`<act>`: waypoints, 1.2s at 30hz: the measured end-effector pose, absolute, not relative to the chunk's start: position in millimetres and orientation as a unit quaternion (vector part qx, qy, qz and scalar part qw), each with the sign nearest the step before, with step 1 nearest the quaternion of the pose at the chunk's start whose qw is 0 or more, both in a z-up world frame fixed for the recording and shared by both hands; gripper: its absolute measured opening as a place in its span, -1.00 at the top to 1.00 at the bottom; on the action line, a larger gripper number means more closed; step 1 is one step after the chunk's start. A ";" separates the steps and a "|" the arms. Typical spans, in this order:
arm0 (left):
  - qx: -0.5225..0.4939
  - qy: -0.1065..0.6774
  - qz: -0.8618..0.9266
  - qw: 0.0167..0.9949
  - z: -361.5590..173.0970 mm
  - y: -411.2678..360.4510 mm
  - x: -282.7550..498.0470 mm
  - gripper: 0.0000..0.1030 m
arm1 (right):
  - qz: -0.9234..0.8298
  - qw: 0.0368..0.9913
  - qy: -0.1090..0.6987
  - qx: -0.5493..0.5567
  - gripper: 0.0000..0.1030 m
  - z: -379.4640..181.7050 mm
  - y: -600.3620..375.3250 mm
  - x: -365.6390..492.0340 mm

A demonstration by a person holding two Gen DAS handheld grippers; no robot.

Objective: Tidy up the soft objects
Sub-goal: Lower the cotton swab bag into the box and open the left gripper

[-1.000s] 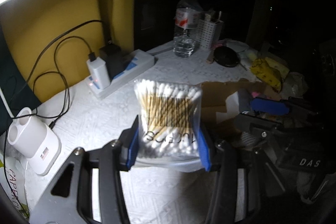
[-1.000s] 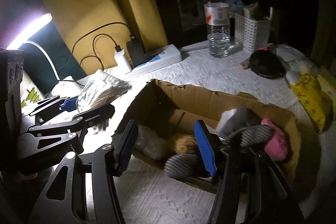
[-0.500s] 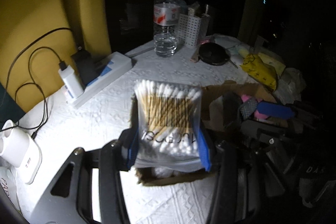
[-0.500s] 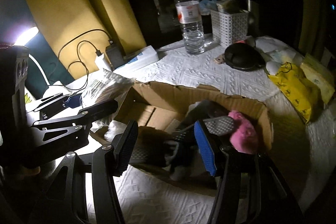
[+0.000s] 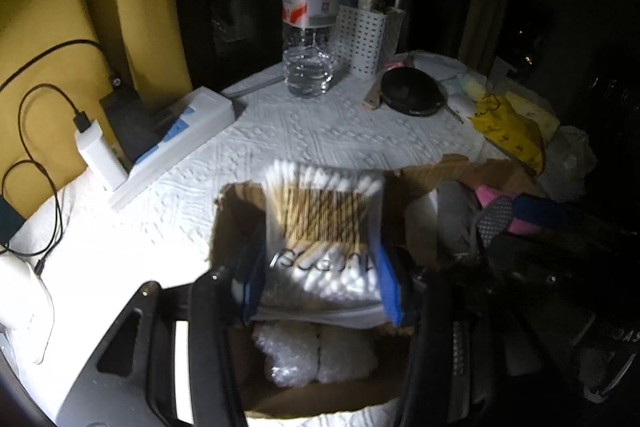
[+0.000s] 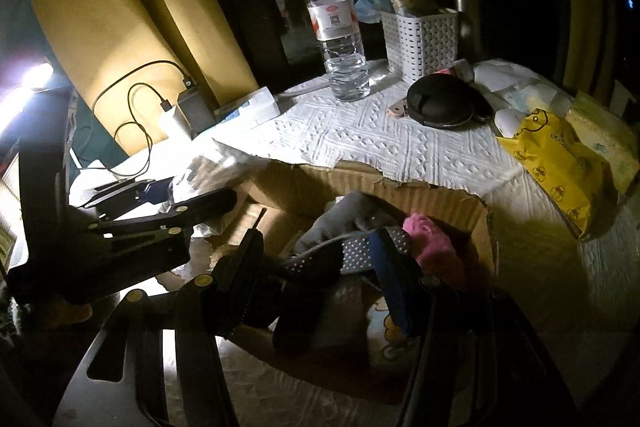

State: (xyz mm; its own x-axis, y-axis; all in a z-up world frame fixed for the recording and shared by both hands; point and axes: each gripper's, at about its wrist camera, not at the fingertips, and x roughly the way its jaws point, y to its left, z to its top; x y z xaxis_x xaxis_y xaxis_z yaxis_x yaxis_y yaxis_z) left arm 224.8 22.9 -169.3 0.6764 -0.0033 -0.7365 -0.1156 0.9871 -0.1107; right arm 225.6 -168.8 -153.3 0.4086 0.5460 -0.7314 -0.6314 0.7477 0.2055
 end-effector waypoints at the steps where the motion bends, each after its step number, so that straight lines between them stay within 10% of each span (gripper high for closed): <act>1: -0.073 0.401 0.030 0.913 -170.1 21.8 226.4 0.05 | 0.352 0.838 0.415 -0.051 -0.14 -153.7 -168.9 226.9; 11: -0.073 0.403 0.036 0.911 -172.4 18.2 229.8 -0.34 | 0.348 0.838 0.418 -0.045 -0.14 -156.1 -170.6 231.7; 36: -0.070 0.367 0.027 0.927 -133.6 10.1 178.6 -0.36 | 0.336 0.852 0.397 -0.055 -0.14 -126.9 -178.0 193.8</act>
